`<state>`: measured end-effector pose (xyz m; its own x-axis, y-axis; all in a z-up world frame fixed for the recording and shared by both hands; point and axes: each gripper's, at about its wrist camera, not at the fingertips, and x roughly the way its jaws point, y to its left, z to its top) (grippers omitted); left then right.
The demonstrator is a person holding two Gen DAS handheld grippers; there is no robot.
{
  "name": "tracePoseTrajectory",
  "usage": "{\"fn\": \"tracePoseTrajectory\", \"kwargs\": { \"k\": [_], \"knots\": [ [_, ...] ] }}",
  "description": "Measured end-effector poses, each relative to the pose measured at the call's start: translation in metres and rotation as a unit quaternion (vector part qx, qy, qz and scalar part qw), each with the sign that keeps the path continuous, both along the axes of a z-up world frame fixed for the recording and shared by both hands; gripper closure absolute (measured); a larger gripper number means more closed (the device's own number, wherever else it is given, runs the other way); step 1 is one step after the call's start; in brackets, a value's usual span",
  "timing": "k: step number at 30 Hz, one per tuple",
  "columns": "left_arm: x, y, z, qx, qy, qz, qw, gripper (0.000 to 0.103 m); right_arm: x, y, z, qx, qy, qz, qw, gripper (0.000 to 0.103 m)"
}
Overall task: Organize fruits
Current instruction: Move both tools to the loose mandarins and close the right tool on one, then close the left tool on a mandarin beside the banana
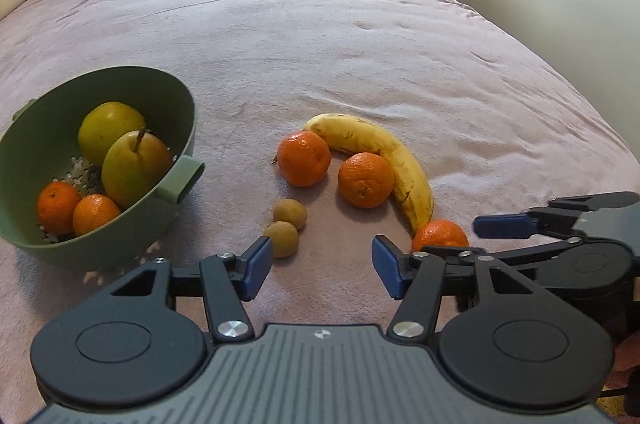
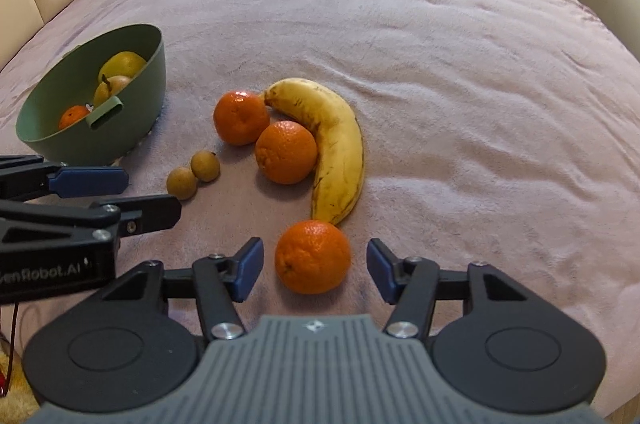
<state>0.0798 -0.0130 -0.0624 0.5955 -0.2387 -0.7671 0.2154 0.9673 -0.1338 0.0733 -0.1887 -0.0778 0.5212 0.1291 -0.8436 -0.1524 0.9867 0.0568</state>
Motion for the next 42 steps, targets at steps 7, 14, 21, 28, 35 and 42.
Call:
{"fn": "tracePoseTrajectory", "kwargs": {
  "k": [7, 14, 21, 28, 35, 42],
  "knots": [
    [0.013, -0.012, -0.001, 0.013, -0.013, -0.020, 0.9996, 0.042, 0.009, -0.009, -0.010, 0.033, 0.026, -0.018, 0.999, 0.060],
    [0.026, -0.015, -0.004, 0.010, -0.019, -0.023, 0.9995, 0.043, 0.004, -0.021, 0.014, 0.032, -0.015, -0.045, 0.998, 0.061],
    [0.037, -0.034, -0.015, 0.034, -0.027, -0.051, 0.9978, 0.043, 0.021, -0.044, 0.013, 0.020, -0.018, -0.098, 0.995, 0.061],
    [0.047, -0.052, -0.028, 0.055, -0.028, -0.076, 0.9952, 0.035, 0.027, -0.051, 0.006, 0.023, -0.008, -0.114, 0.993, 0.061],
    [0.059, -0.062, -0.035, 0.071, -0.037, -0.077, 0.9938, 0.036, 0.034, -0.053, 0.000, 0.027, 0.003, -0.117, 0.993, 0.061],
    [0.068, -0.060, -0.038, 0.041, -0.026, -0.075, 0.9960, 0.050, 0.037, -0.053, 0.000, 0.028, 0.005, -0.118, 0.993, 0.061]
  ]
}}
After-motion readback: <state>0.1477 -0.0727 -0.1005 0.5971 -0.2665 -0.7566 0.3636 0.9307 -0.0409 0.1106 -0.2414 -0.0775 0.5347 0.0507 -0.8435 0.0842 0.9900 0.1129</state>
